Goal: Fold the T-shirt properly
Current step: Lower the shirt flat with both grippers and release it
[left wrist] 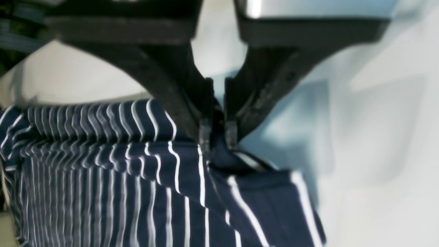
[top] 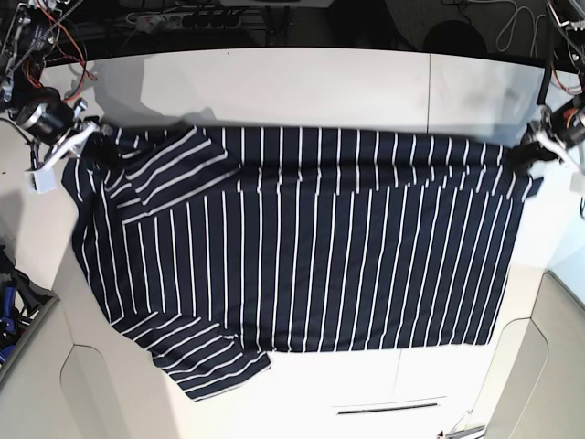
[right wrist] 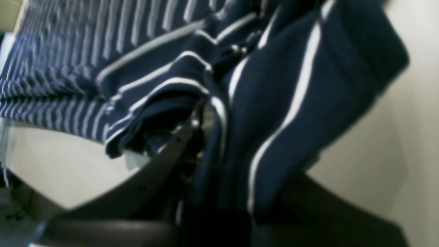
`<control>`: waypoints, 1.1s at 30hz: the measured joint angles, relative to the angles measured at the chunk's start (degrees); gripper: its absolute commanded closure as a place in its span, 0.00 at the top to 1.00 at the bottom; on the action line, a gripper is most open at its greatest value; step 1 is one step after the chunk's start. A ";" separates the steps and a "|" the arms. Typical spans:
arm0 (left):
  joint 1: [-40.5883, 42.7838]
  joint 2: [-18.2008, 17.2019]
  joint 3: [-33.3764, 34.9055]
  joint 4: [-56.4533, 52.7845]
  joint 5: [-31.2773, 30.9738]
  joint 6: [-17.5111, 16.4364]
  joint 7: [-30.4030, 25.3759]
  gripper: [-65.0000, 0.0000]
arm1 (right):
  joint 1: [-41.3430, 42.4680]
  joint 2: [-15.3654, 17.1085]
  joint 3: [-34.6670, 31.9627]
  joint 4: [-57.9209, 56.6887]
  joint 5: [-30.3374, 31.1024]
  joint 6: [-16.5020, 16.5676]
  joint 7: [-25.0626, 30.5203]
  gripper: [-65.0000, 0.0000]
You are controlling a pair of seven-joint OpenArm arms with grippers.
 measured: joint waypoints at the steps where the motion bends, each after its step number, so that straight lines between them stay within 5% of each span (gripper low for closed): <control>1: 1.29 0.22 -0.48 0.52 -0.55 0.00 0.26 0.00 | -0.50 0.57 0.28 0.00 0.42 0.02 -0.09 0.00; 15: 12.33 -0.04 -1.57 10.56 -2.05 0.00 -0.09 0.00 | -8.11 2.60 7.65 0.15 7.52 0.87 -2.84 0.00; 31: 15.19 3.52 -1.57 13.18 -0.98 0.00 0.28 0.00 | -10.84 2.58 7.80 0.15 3.61 0.79 -2.38 0.00; 33: 15.17 3.58 -1.57 13.18 -0.57 0.00 0.26 0.00 | -10.82 2.58 7.80 0.17 3.19 0.79 -2.36 0.14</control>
